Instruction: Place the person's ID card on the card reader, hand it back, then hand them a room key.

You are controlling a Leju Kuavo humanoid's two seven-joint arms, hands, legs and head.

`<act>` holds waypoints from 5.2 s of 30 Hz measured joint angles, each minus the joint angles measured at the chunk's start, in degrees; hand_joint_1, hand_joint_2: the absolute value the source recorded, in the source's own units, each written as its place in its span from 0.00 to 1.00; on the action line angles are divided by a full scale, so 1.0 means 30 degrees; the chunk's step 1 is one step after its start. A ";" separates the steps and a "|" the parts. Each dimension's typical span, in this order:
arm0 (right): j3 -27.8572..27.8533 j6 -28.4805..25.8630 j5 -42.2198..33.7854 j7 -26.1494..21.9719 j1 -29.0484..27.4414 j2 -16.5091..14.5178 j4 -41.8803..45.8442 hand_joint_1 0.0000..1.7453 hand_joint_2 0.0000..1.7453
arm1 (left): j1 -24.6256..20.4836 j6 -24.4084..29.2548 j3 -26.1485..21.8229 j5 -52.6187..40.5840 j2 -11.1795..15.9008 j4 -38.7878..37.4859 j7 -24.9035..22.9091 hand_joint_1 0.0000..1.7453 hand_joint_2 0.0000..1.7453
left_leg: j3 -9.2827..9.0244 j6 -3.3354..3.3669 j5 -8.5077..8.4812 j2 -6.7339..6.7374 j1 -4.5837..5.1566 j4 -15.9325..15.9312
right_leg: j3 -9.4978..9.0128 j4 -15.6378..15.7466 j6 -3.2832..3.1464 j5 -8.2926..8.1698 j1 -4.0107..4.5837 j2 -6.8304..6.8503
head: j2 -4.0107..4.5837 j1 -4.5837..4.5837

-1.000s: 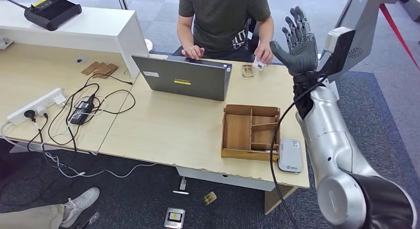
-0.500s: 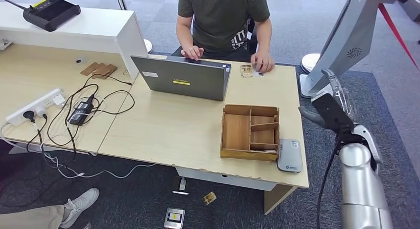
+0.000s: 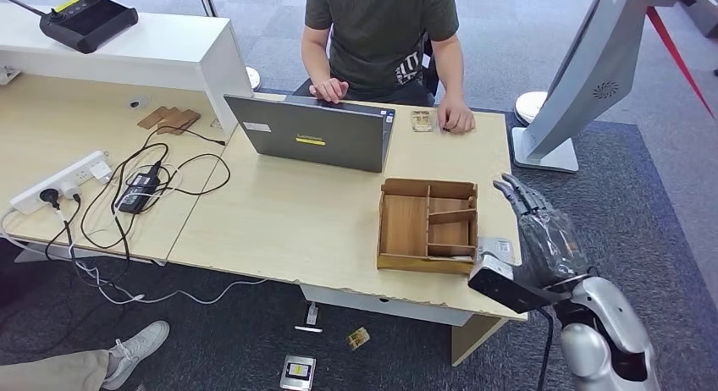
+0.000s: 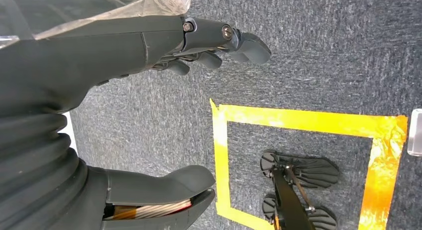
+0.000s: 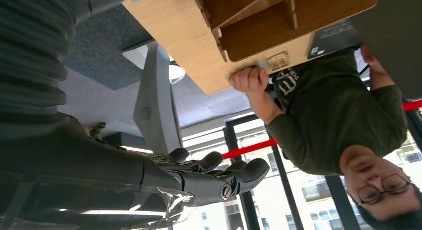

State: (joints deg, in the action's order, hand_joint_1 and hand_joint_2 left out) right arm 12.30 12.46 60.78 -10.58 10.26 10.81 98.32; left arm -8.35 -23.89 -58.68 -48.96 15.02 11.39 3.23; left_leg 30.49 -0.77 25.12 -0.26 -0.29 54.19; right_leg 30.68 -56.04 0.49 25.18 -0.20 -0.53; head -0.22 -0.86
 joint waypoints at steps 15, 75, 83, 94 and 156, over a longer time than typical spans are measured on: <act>0.3121 -0.1244 0.0319 0.0459 -0.0849 0.0453 0.0158 0.00 1.00 | -0.0057 0.0095 -0.0474 0.0046 0.0000 0.0000 -0.0168 0.00 1.00 | 0.0013 -0.0001 0.0000 -0.0003 -0.0003 -0.0003 | 0.0001 -0.0003 -0.0003 0.0003 0.0006 0.0001 | 0.0000 0.0000; 0.5254 -0.5297 0.2721 -0.0335 0.2794 -0.0896 -0.9245 0.00 1.00 | -0.0405 -0.0444 -0.1124 -0.0290 0.1441 0.0015 0.1182 0.00 1.00 | 0.0008 -0.0034 -0.0020 -0.0004 -0.0033 0.0006 | 0.0010 -0.0001 -0.0027 -0.0009 0.0039 0.0013 | 0.0000 0.0000; 0.4981 -0.4808 0.2402 -0.0335 0.2368 -0.0528 -0.8746 0.00 1.00 | -0.0395 -0.0454 -0.1151 -0.0302 0.1461 0.0015 0.1182 0.00 1.00 | 0.0009 -0.0033 -0.0019 -0.0004 -0.0033 0.0006 | 0.0010 0.0000 -0.0027 -0.0009 0.0039 0.0013 | 0.0000 0.0002; 0.4972 -0.4371 0.2264 -0.0255 0.2094 -0.0273 -0.8247 0.00 1.00 | -0.0337 -0.0466 -0.1270 -0.0348 0.1494 0.0015 0.1300 0.00 1.00 | 0.0008 -0.0033 -0.0019 -0.0003 -0.0033 0.0006 | 0.0009 0.0000 -0.0027 -0.0009 0.0039 0.0013 | 0.0000 0.0002; 0.5061 -0.3648 0.2402 0.1402 0.2548 -0.0953 -0.9503 0.00 1.00 | -0.0336 -0.0459 -0.1430 -0.0698 0.1481 0.0015 0.1379 0.00 1.00 | 0.0013 -0.0033 -0.0019 -0.0006 -0.0033 0.0005 | 0.0009 -0.0001 -0.0027 -0.0009 0.0039 0.0013 | 0.0000 0.0002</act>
State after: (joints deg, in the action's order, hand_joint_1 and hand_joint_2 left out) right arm 27.48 1.51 67.99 -6.37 17.91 7.95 69.81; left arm -9.36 -25.27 -62.97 -51.06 19.46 11.43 7.37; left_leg 30.53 -0.87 25.06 -0.28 -0.39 54.21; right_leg 30.71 -56.05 0.41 25.15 -0.08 -0.49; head -0.22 -0.85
